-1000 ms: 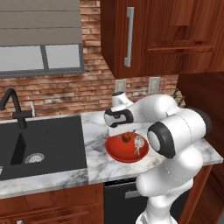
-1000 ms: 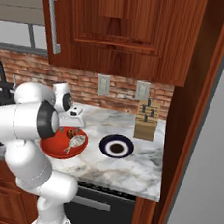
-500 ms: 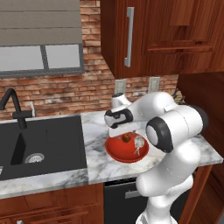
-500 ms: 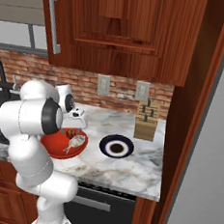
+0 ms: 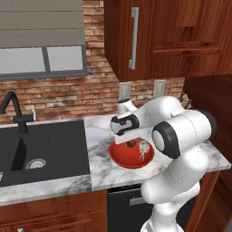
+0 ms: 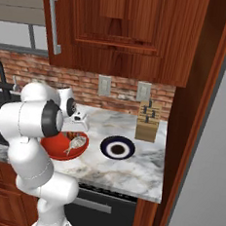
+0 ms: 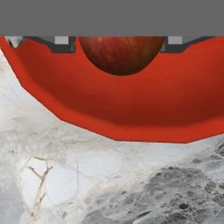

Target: Remove the apple from the bowl and place it on the small plate. Then place the bowl with only the fish in the microwave, close the door, and press the start button to microwave the fish.

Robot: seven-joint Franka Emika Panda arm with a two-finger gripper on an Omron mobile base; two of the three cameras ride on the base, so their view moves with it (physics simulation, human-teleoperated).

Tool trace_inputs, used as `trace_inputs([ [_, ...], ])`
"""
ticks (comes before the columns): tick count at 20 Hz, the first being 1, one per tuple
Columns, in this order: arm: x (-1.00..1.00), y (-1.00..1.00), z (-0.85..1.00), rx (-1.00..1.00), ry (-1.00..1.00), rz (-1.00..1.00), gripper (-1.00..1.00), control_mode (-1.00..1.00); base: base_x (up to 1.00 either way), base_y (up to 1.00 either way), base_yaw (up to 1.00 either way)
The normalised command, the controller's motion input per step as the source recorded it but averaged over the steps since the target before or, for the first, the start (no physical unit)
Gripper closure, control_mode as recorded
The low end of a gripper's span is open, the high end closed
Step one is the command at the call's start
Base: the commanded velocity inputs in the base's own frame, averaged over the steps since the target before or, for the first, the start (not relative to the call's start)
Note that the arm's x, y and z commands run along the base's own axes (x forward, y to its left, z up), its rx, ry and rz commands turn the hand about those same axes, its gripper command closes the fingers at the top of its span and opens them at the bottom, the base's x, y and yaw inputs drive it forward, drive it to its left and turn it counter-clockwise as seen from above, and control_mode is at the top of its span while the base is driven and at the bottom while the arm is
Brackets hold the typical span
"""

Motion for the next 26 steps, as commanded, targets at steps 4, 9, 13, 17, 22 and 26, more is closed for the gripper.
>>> trace_inputs([
  [4,0.00,0.09,-0.03,0.00,-0.01,0.00,1.00,-1.00,0.00,0.00,0.00],
  [9,-0.05,0.10,0.14,0.00,-0.08,0.00,1.00,-1.00,0.00,0.00,0.00],
  [13,-0.31,0.32,0.21,0.00,-0.14,0.00,1.00,-1.00,0.00,0.00,0.00],
  [17,-0.50,0.36,0.27,0.00,-0.12,0.00,1.00,-1.00,0.00,0.00,0.00],
  [22,-0.76,-0.18,0.95,0.00,-0.19,-0.04,1.00,-1.00,0.00,0.00,0.00],
  [26,-0.47,-0.79,0.89,0.03,-0.27,-0.05,1.00,-1.00,0.00,0.00,0.00],
])
